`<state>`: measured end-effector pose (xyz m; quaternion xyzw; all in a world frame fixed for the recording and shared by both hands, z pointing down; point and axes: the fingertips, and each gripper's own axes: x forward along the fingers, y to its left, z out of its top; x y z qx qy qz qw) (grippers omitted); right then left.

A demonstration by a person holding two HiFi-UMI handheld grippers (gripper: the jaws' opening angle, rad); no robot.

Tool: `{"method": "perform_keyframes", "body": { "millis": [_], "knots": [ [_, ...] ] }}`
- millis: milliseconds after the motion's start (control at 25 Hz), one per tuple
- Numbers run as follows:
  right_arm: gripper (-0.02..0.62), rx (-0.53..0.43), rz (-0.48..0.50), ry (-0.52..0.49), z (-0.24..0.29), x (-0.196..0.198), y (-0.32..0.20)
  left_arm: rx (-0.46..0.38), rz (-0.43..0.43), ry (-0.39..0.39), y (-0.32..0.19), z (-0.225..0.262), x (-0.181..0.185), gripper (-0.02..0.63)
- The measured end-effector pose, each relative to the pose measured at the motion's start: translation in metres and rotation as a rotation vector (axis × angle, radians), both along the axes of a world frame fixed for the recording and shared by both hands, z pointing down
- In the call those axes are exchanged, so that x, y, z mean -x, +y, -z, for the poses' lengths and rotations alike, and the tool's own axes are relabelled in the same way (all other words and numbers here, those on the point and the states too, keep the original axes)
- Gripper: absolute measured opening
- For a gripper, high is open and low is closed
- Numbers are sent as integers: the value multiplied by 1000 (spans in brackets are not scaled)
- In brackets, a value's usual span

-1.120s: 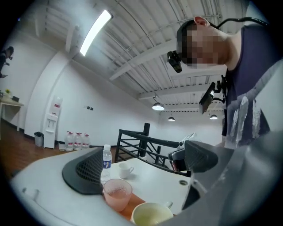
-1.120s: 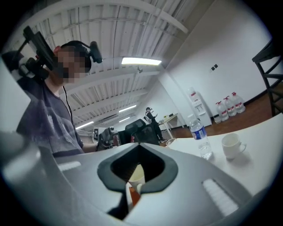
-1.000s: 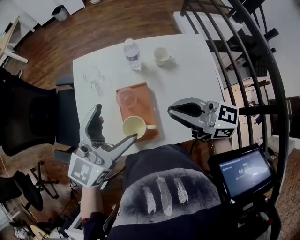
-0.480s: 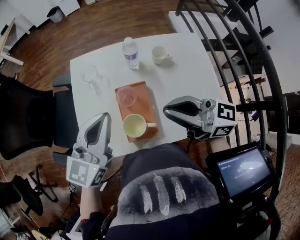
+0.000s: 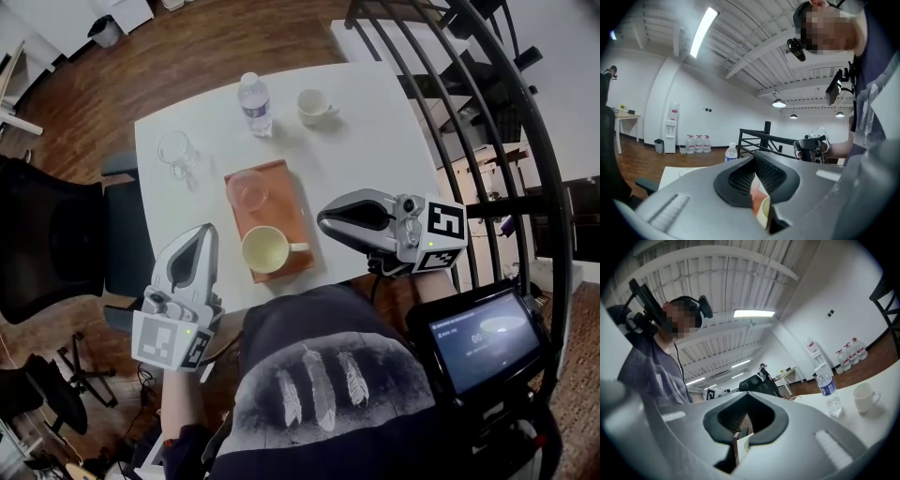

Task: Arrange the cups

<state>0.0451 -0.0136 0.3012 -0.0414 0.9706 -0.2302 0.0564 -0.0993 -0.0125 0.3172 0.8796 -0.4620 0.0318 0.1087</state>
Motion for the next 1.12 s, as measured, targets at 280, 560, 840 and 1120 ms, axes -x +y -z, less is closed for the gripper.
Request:
{"method": "perform_keyframes", "body": {
  "millis": [280, 560, 840, 1120],
  "knots": [
    [3, 4, -2, 6, -5, -2, 3, 12, 7, -30, 5, -4, -2, 15],
    [3, 8, -6, 0, -8, -2, 0, 4, 15, -55, 9, -5, -4, 15],
    [3, 12, -53, -9, -8, -5, -8, 4, 24, -63, 11, -5, -2, 15],
    [3, -7, -90, 19, -14, -9, -12, 12, 25, -63, 12, -8, -7, 15]
  ]
}}
